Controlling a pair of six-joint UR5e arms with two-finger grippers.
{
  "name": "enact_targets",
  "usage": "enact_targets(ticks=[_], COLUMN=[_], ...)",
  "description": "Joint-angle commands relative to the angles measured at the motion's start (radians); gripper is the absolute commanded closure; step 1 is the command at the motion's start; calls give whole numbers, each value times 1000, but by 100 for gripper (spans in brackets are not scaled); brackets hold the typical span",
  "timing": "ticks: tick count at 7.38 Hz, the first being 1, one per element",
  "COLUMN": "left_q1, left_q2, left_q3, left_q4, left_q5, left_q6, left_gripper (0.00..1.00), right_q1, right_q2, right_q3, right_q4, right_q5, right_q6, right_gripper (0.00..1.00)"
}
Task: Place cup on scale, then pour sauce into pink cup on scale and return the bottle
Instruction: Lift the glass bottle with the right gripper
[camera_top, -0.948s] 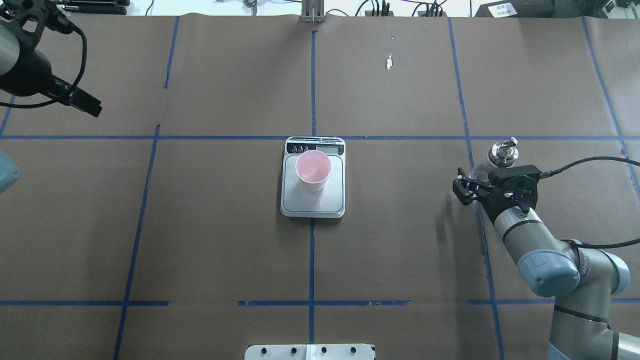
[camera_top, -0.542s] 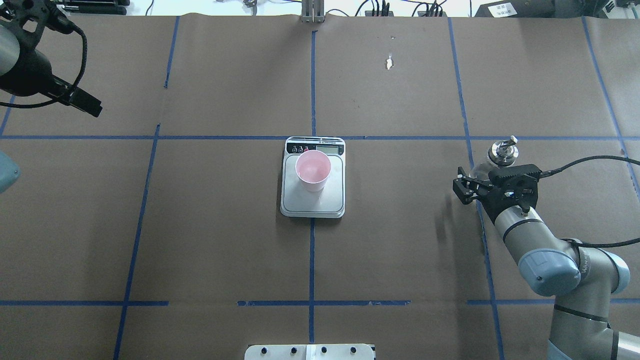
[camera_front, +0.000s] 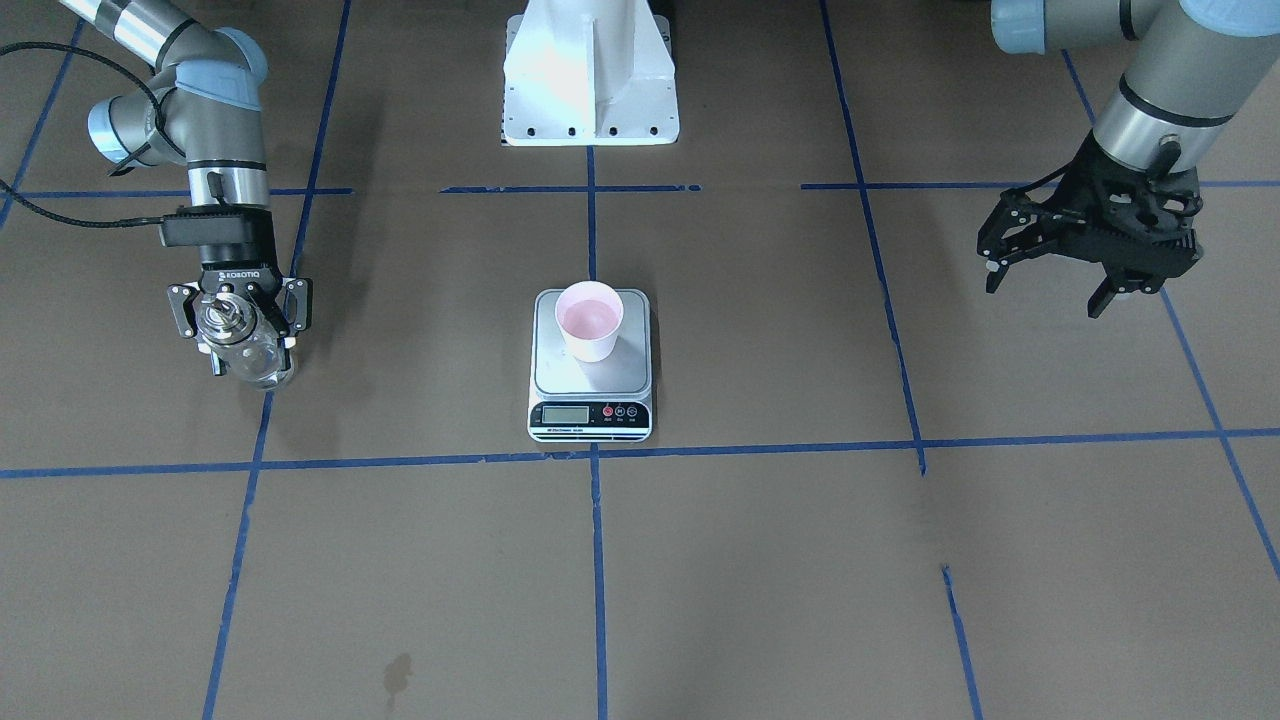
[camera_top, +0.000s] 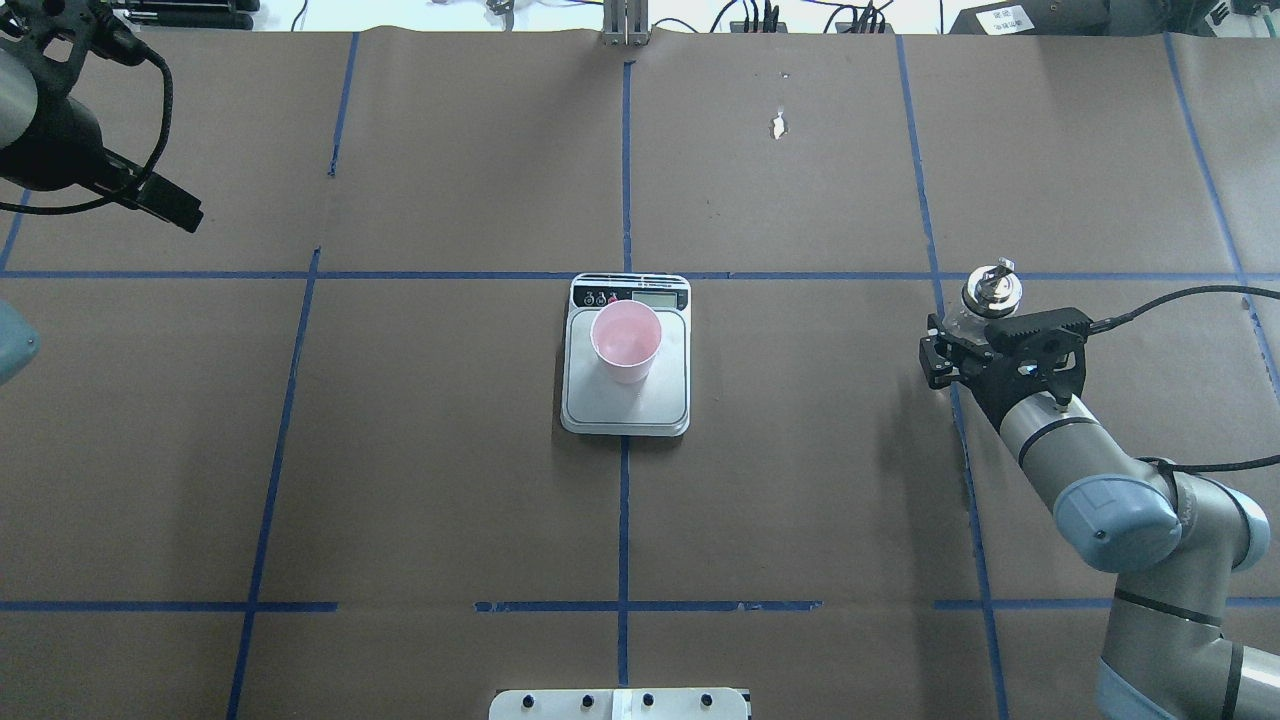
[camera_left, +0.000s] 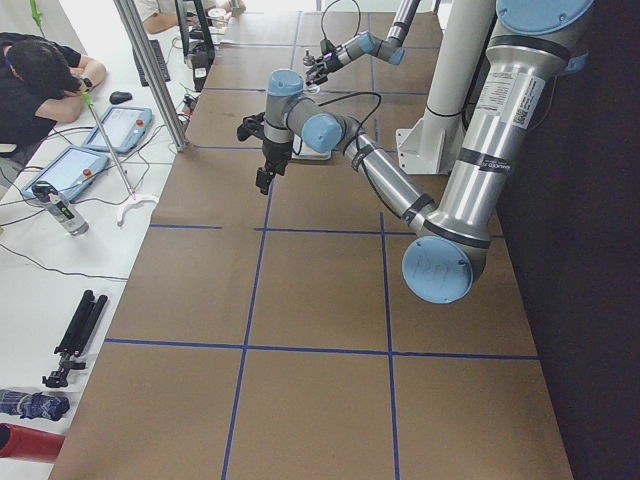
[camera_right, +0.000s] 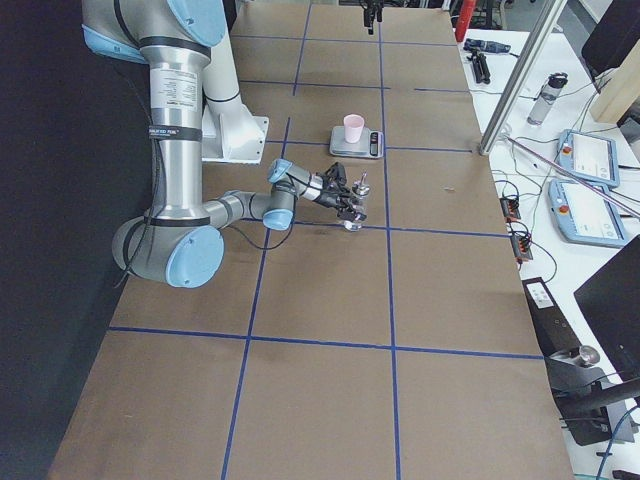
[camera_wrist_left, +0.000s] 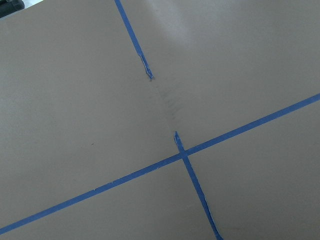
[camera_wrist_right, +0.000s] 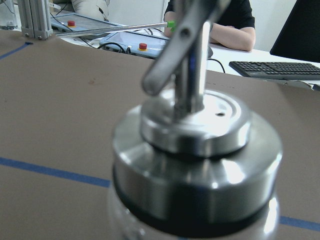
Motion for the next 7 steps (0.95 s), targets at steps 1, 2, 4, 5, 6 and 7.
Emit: enact_targets(ticks=[1, 2, 4, 5, 6, 7], left_q1=[-2, -5, -33, -41, -39, -41], left_q2=[-1, -1, 1, 6, 7, 7], left_q3=[-2, -3, -6, -5, -5, -6], left_q4=[1, 1, -2, -2, -2, -2], left_q5=[0, -2, -2, -2, -2, -2], left_q6=[0, 8, 66, 82, 83, 82], left_gripper=[0, 0, 0, 0, 0, 0], right_q1=[96, 107, 125, 124, 124, 125], right_q2=[-2, -2, 7, 15, 53, 118], right_q3=[69, 82, 152, 202, 215, 236], right_q4=[14, 13, -106, -180, -237, -316], right_q5=[129, 137, 137, 134, 126, 109], right_q6=[-106, -114, -160, -167, -168, -168], right_gripper=[100, 100, 100, 100, 100, 100])
